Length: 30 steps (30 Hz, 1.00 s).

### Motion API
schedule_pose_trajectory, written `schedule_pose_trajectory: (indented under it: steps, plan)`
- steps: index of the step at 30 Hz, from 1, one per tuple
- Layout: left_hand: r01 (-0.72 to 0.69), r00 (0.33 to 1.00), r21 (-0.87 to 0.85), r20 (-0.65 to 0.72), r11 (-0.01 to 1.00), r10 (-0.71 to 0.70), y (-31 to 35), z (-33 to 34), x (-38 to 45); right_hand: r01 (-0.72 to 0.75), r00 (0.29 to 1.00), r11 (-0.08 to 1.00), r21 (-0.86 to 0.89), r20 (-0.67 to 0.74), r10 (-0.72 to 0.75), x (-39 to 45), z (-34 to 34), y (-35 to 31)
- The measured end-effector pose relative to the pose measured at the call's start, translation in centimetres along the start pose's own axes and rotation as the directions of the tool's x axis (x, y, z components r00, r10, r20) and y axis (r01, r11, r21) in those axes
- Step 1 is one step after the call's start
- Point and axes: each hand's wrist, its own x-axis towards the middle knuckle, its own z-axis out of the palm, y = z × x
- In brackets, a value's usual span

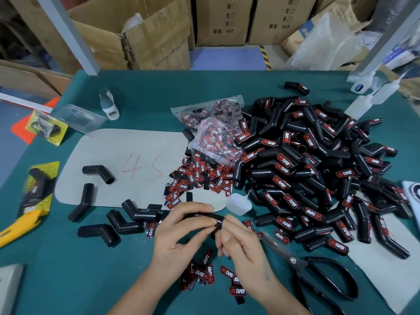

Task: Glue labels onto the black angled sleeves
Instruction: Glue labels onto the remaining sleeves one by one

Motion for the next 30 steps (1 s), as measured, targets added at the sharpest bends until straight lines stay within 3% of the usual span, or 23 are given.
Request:
schedule_pose_trajectory:
  steps: [16,30]
  plan:
    - [-0.004,1.0,-0.018,0.029,1.0,0.005,0.2,-0.3,0.4,0.06,0.998,0.996,-0.066,-0.012,-0.061,0.1,0.2,-0.1]
    - [0.092,0.986,-0.091,0.149,0.992,-0.078,0.1,-1.1,0.8,-0.058,0.998,0.994,0.088,-0.003,0.059,0.4,-0.7,1.1]
